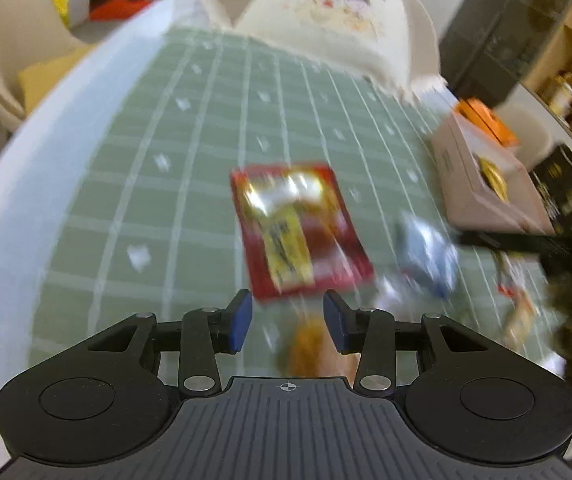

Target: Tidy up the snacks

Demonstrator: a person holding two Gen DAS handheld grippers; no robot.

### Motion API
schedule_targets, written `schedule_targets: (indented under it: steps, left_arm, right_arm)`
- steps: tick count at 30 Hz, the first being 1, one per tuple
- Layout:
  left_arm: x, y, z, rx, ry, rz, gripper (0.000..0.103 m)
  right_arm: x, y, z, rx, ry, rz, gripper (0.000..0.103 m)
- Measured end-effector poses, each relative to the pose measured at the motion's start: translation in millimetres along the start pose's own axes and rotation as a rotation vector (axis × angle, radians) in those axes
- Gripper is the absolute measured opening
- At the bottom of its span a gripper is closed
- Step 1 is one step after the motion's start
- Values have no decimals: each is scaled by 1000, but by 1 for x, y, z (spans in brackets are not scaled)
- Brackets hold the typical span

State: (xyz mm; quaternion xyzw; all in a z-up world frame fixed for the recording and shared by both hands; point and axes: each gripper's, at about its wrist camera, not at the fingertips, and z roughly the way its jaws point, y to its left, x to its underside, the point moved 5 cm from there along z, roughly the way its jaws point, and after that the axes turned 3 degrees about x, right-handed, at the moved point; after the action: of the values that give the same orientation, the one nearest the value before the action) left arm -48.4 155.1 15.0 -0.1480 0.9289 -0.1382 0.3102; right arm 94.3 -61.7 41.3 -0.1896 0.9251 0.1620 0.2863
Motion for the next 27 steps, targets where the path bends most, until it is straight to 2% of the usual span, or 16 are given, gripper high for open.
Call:
schedule_targets:
  steps: [2,7,9,11,13,17,19,20,22,23,25,27]
  left_arm:
    - [11,-9,-1,7,18,34,44]
    - [35,-32,6,-44,35,109,46]
    - [40,-39,10,-40,32,121,52]
    - [41,-47,15,-24,27,137,53]
    - [35,-58,25,6,18,157,53]
    - [23,-85,47,64,10,227,55]
    - [16,-98,56,100,15,261,55]
    - [13,-104,58,137,27,271,54]
    - [6,-106,55,216,34,245,52]
    - [2,-103,53,216,24,230,51]
    - [-7,-81,43,133,-14,175,49]
    - [-18,-48,37,38,-41,51,48]
  right_arm:
    - [1,17,24,-14,27,18,64]
    - [-2,26,61,82,37,-33,64]
    - [2,26,57,70,39,-75,61]
    - [15,25,44,91,27,-144,60]
    - [27,13,32,111,13,-163,61]
    - [45,-23,11,136,36,-67,61]
    - [54,-38,10,237,66,-67,60]
    - [58,-43,9,269,64,-74,60]
    - [63,-50,4,269,66,-52,60]
    - [65,-51,1,267,70,-44,60]
    - [68,-50,-6,267,57,-38,60]
    - [68,-46,-15,242,31,-16,60]
